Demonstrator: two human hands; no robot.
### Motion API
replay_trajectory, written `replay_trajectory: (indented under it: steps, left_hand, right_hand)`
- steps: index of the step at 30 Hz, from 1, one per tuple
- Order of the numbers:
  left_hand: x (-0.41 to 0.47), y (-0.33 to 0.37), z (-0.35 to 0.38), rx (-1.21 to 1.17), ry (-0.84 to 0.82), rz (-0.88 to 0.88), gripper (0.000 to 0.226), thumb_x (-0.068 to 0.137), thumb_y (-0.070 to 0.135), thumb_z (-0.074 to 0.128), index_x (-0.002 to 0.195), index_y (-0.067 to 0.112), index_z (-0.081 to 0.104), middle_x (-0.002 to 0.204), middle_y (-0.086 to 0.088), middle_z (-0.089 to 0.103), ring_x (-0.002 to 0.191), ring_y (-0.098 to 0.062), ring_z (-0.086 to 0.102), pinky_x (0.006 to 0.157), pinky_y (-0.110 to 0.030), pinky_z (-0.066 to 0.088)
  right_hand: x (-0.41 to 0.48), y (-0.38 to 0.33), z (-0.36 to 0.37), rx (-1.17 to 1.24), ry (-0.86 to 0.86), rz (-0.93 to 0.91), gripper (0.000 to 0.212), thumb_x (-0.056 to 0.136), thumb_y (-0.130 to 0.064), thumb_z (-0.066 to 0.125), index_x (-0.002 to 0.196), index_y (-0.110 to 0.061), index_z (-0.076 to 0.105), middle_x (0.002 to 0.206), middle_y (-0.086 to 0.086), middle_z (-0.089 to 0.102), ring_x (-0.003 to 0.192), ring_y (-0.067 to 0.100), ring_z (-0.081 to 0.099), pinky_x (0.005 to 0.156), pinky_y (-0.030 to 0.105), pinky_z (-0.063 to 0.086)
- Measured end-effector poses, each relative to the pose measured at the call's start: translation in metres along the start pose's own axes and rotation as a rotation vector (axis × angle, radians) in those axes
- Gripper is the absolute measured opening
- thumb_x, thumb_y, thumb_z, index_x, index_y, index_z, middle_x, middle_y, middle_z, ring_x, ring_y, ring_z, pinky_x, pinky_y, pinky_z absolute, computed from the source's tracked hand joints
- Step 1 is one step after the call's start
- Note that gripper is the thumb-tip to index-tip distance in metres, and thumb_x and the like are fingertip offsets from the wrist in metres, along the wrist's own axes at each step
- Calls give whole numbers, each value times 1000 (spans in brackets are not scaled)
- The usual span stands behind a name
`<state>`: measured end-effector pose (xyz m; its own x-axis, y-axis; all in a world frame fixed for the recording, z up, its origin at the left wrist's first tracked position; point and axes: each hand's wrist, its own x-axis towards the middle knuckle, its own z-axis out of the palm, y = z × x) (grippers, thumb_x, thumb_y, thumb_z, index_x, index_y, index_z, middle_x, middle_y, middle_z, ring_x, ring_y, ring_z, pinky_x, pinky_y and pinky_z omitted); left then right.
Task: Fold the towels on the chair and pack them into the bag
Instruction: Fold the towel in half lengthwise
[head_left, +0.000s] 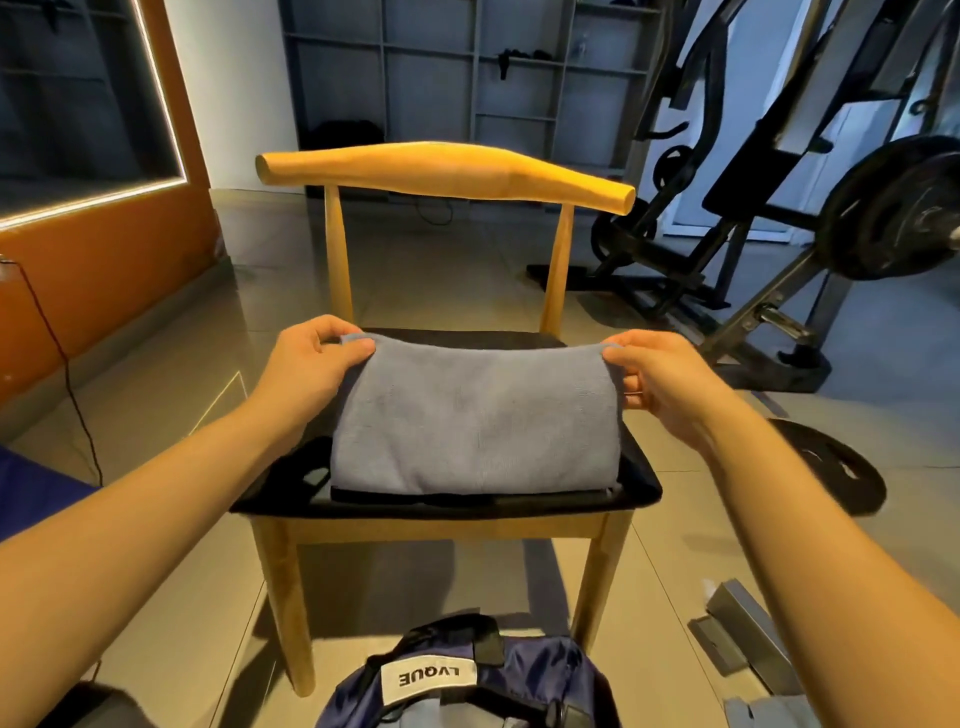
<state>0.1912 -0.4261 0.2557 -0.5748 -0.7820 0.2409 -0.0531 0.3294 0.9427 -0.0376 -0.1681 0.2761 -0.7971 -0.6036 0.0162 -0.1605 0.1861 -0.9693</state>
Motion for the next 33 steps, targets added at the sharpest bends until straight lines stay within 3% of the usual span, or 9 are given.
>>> replay_trajectory:
  steps: [4, 8, 12, 15, 19, 23, 27, 30, 33]
  left_hand:
    - [30, -27, 16, 1, 55, -122, 13, 92, 15, 73, 95, 3, 76, 84, -9, 72, 70, -15, 63, 61, -24, 47]
    - [53, -55, 25, 180, -8, -295, 8, 86, 11, 79, 82, 4, 78, 77, -9, 71, 73, -21, 63, 61, -28, 47]
    - [69, -66, 21, 344, -82, -330, 14, 88, 12, 76, 75, 8, 79, 85, -10, 74, 85, -26, 68, 74, -40, 57]
    - [71, -70, 18, 409, -119, -284, 18, 92, 14, 73, 76, 7, 77, 80, -11, 73, 78, -26, 67, 66, -35, 55]
    - [76, -78, 20, 458, -101, -207, 21, 96, 20, 69, 79, 8, 70, 77, -11, 70, 78, -27, 67, 73, -41, 57]
    - [80, -77, 25, 559, -88, -151, 22, 98, 25, 66, 82, 11, 64, 79, -9, 68, 79, -24, 64, 73, -38, 49]
    - [82, -77, 30, 632, -81, -163, 22, 97, 29, 68, 83, 13, 64, 81, -7, 68, 80, -22, 63, 73, -37, 47]
    - [82, -75, 29, 615, -114, -199, 21, 94, 29, 72, 84, 12, 67, 81, -8, 68, 80, -23, 64, 70, -36, 49]
    - [77, -67, 17, 444, -189, -304, 14, 89, 23, 78, 88, 9, 74, 86, -10, 70, 80, -23, 65, 63, -33, 52]
  right_hand:
    - [35, 20, 19, -5, 123, 72, 14, 99, -14, 61, 103, -6, 73, 96, 14, 70, 84, 23, 63, 65, 31, 51]
    - [53, 43, 29, -171, 77, 221, 10, 92, -4, 69, 100, 1, 72, 90, 14, 68, 70, 19, 64, 49, 25, 49]
    - [67, 55, 30, -281, 80, 252, 8, 96, -9, 67, 95, -2, 71, 93, 15, 69, 78, 20, 65, 57, 25, 47]
    - [73, 58, 31, -344, 75, 272, 10, 97, -14, 66, 92, -6, 69, 92, 14, 69, 82, 21, 65, 61, 27, 47]
    - [79, 64, 35, -363, 124, 266, 12, 98, -14, 65, 93, -5, 69, 85, 14, 65, 75, 20, 60, 58, 26, 46]
    - [86, 72, 39, -410, 178, 208, 11, 98, -14, 65, 94, -4, 68, 84, 15, 64, 72, 20, 57, 56, 28, 46]
    - [91, 73, 42, -536, 191, 175, 12, 96, -15, 67, 87, -8, 69, 84, 14, 67, 75, 22, 60, 63, 32, 51]
    - [91, 73, 44, -573, 195, 170, 16, 96, -20, 67, 88, -7, 70, 85, 15, 67, 81, 27, 64, 70, 38, 54]
    - [89, 67, 38, -528, 163, 215, 19, 94, -21, 68, 93, -3, 73, 90, 20, 68, 83, 30, 65, 67, 38, 55]
